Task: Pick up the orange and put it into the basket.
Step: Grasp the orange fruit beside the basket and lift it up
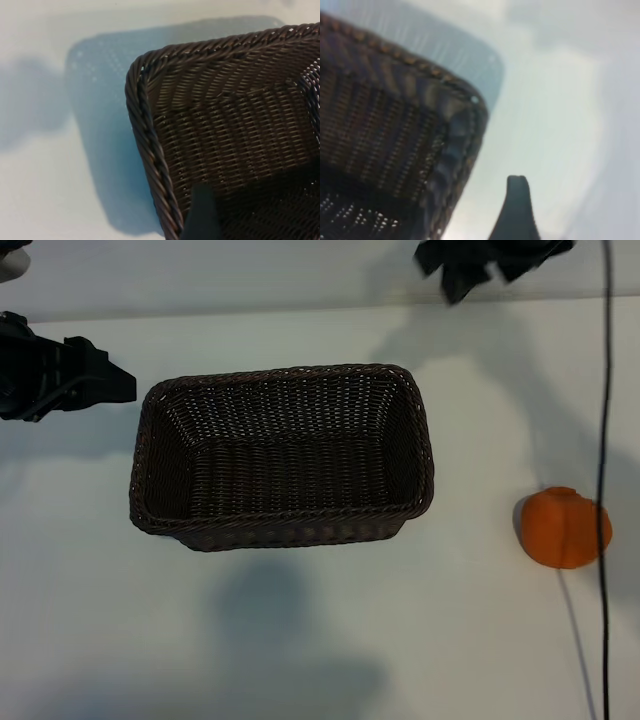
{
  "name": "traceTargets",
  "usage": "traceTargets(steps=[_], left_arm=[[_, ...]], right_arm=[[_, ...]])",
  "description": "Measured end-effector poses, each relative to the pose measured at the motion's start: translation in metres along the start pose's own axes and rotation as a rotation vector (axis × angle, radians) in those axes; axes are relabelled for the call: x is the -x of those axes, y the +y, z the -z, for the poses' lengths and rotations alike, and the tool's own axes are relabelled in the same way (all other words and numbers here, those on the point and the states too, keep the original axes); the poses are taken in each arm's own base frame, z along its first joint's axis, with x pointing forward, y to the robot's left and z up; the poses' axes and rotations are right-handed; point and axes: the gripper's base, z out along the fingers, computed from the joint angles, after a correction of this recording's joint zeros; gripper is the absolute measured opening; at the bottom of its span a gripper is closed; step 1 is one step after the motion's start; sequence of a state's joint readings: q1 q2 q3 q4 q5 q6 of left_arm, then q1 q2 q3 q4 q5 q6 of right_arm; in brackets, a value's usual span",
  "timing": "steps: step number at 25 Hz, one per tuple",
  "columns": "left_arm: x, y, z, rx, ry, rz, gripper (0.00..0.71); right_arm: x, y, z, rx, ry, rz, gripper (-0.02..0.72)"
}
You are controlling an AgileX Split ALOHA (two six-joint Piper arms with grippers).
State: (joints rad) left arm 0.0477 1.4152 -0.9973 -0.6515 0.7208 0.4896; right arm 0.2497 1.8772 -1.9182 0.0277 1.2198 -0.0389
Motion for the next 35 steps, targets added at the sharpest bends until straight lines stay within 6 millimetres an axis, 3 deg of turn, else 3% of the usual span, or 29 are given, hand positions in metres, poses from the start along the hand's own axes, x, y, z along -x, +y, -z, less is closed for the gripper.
traceTargets(steps=[3,9,14,20,26,35], left_arm=[[0.001,0.001,0.000,0.004,-0.007,0.001,0.594],[0.001,0.001,-0.001,0.008,-0.013,0.000,0.594],[0.002,0.001,-0.001,0.008,-0.014,0.001,0.594],[0.002,0.001,-0.001,0.008,-0.014,0.000,0.592],[0.001,0.001,-0.001,0.008,-0.013,0.000,0.593],[0.001,0.001,-0.001,0.008,-0.013,0.000,0.593]], right_arm=[[-0.012,-0.008,0.022,-0.023,-0.017,-0.014,0.559],[-0.058,-0.032,0.020,-0.074,0.100,-0.066,0.559],[-0.102,-0.039,0.005,-0.083,0.218,-0.090,0.559],[-0.142,-0.036,-0.034,-0.068,0.279,-0.072,0.559],[-0.163,-0.030,-0.053,-0.008,0.300,-0.009,0.559],[-0.178,-0.026,-0.067,0.033,0.279,-0.001,0.559]])
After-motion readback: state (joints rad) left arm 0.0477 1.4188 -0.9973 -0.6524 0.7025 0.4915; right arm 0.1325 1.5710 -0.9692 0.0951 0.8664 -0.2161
